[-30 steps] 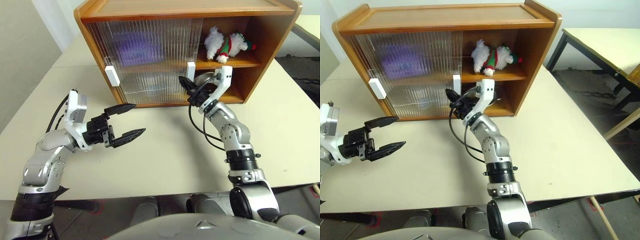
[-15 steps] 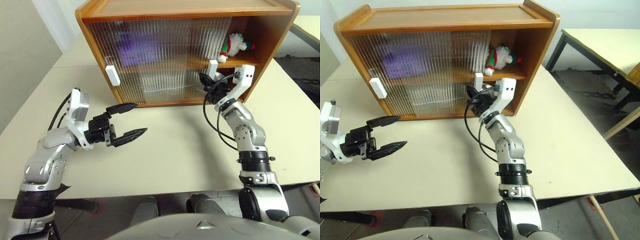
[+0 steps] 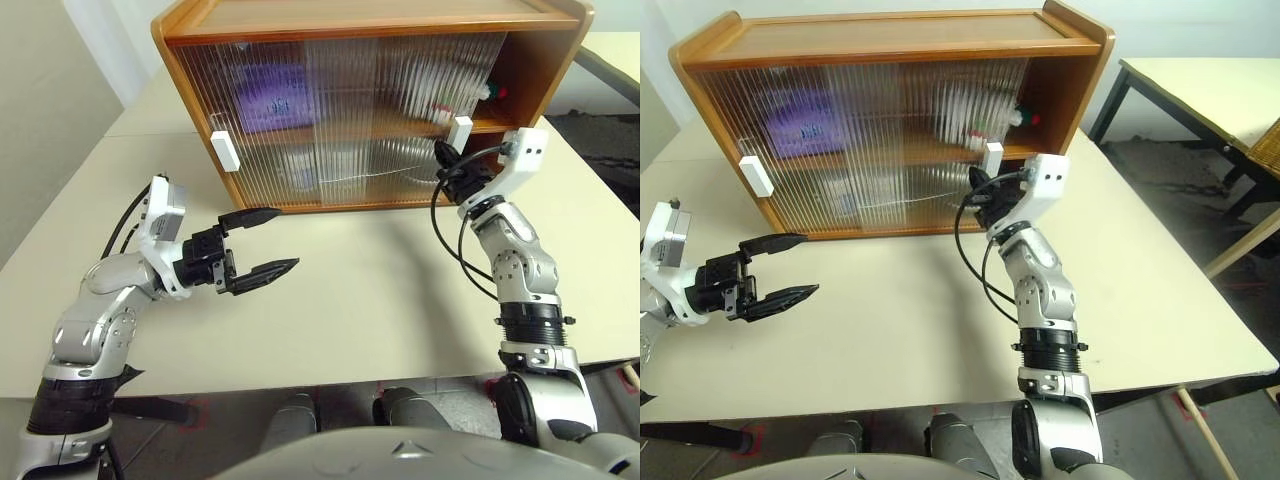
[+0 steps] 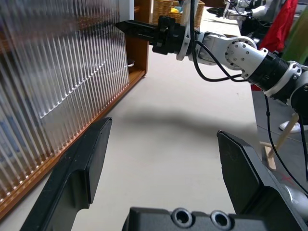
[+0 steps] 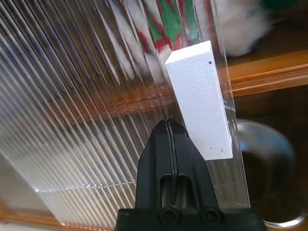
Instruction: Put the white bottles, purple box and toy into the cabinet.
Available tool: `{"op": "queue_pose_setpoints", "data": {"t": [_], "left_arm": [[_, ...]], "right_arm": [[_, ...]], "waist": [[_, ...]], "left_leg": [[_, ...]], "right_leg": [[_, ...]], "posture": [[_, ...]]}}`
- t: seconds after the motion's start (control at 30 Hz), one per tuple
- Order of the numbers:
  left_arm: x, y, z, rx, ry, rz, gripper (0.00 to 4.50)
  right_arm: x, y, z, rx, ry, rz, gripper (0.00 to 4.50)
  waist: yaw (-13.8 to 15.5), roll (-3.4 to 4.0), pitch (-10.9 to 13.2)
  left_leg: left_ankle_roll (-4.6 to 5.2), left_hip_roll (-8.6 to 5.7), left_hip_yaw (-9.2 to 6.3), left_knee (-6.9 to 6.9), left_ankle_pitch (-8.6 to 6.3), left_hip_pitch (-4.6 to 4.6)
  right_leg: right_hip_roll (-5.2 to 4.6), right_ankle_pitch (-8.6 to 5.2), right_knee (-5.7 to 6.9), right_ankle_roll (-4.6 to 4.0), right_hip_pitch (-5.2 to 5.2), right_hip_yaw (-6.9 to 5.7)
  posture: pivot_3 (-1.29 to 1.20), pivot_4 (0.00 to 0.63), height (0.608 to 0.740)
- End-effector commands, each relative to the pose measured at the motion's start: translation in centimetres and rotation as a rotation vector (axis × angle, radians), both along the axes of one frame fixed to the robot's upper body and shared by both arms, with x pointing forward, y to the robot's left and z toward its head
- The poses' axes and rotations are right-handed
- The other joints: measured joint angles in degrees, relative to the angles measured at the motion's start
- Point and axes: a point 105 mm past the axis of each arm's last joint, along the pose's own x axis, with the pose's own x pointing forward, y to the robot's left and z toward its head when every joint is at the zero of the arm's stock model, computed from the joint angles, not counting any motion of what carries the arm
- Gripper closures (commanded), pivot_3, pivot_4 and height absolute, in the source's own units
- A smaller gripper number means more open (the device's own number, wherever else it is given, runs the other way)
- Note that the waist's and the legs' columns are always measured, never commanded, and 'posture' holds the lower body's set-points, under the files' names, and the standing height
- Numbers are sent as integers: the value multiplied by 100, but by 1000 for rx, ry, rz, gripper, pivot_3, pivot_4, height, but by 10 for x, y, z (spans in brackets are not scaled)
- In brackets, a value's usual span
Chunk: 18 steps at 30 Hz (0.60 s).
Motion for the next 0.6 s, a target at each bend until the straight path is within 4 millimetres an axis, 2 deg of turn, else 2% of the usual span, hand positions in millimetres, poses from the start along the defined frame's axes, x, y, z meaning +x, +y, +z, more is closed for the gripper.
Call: {"op": "queue_pose_setpoints", "data": {"t": [0.03, 0.4, 0.6], "left_arm": [[-1, -3, -3, 6, 12, -19, 0], [-1, -3, -7, 2, 16, -25, 0], [0, -2, -8, 1, 14, -24, 0]], "right_arm": [[1, -19, -3, -14, 6, -64, 4472], [8, -51, 7, -27, -9, -151, 4472], [12, -69, 8, -13, -2, -212, 4472]], "waist": [[-17, 0, 0], [-51, -1, 0], [-72, -1, -1]], "left_leg": [[0, 0, 0, 0, 0, 0], [2, -4, 0, 4, 1, 0], [20, -10, 0, 5, 13, 0]], "right_leg": [[0, 3, 0, 6, 0, 0], [-2, 6, -4, 20, 6, 5], [-3, 8, -6, -4, 6, 13]], "posture": [[-130, 57, 740], [-130, 53, 740], [-128, 46, 740]]}}
